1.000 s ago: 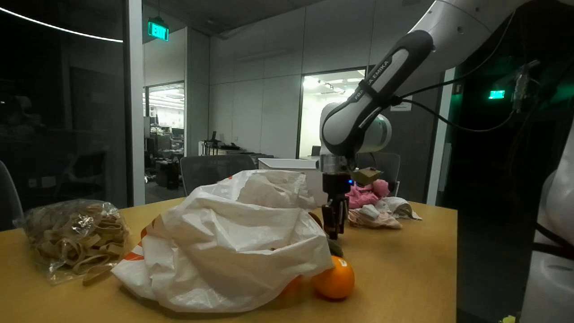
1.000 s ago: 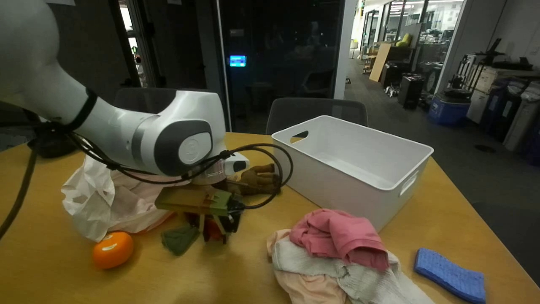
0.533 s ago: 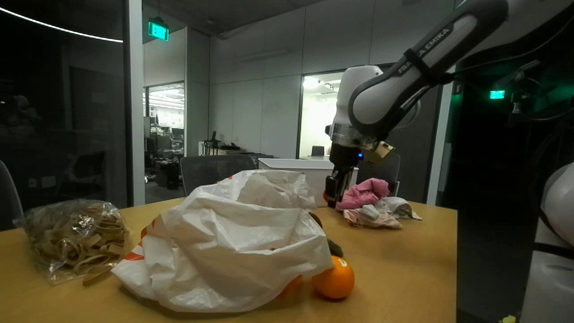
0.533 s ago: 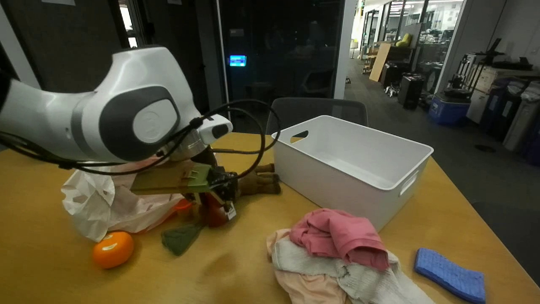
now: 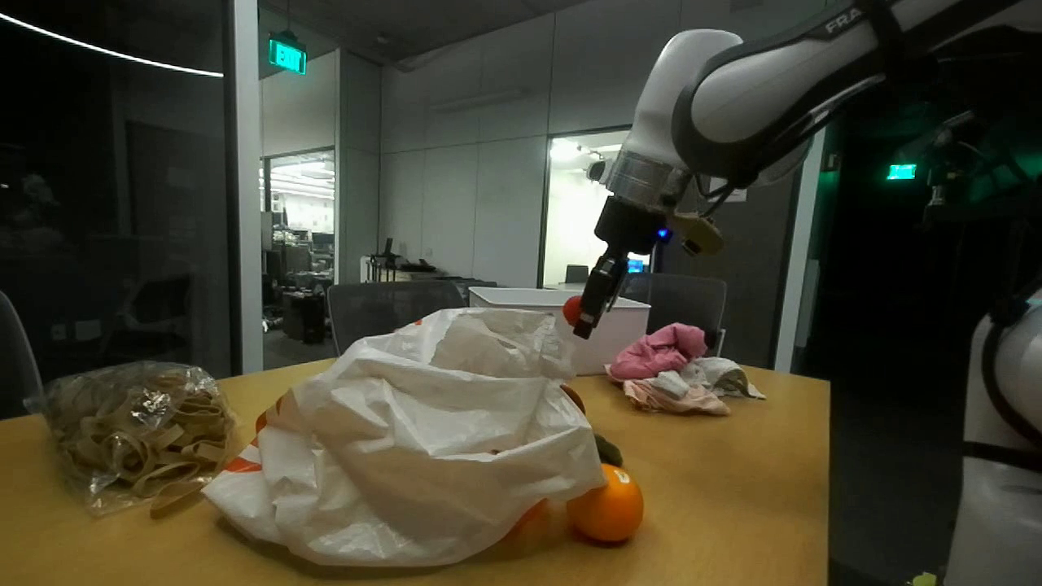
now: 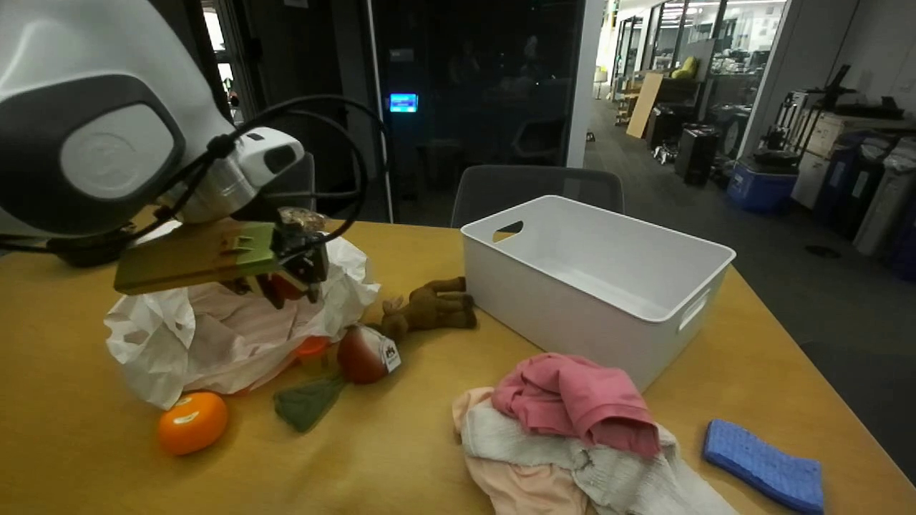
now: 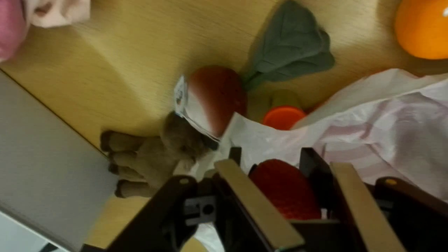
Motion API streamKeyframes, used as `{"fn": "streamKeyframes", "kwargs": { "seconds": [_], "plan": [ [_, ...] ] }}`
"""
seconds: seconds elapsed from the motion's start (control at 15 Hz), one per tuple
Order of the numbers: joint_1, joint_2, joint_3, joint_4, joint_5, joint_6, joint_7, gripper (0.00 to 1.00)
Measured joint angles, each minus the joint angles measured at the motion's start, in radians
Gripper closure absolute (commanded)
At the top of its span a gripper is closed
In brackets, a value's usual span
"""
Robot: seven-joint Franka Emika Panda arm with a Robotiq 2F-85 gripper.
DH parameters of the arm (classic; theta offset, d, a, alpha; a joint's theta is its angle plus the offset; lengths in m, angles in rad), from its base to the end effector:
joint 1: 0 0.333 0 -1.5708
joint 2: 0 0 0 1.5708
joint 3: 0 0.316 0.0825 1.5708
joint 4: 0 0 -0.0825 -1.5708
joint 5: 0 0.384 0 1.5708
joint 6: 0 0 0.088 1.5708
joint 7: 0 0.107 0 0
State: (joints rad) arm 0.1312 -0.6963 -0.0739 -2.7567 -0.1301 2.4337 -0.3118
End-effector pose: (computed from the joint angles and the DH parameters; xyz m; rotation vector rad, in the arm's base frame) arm 0.3589 0.0207 0.4524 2.9140 0.6827 0.5511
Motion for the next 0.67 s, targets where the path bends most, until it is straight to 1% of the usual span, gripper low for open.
{"fn": "streamKeyframes", "kwargs": {
  "seconds": [0.13, 0.27, 0.47, 0.67],
  "plan": [
    [0.064, -0.024, -0.004, 0.000, 0.040, -0.020, -0.049, 0.79],
    [0.112, -0.026, -0.003, -0.003, 0.059, -0.026, -0.073, 0.79],
    [0.158, 0.015, 0.011, -0.008, 0.064, -0.020, -0.076, 0.79],
    [0.185, 0.098, 0.044, -0.011, 0.064, 0.013, -0.075, 0.79]
  ]
}}
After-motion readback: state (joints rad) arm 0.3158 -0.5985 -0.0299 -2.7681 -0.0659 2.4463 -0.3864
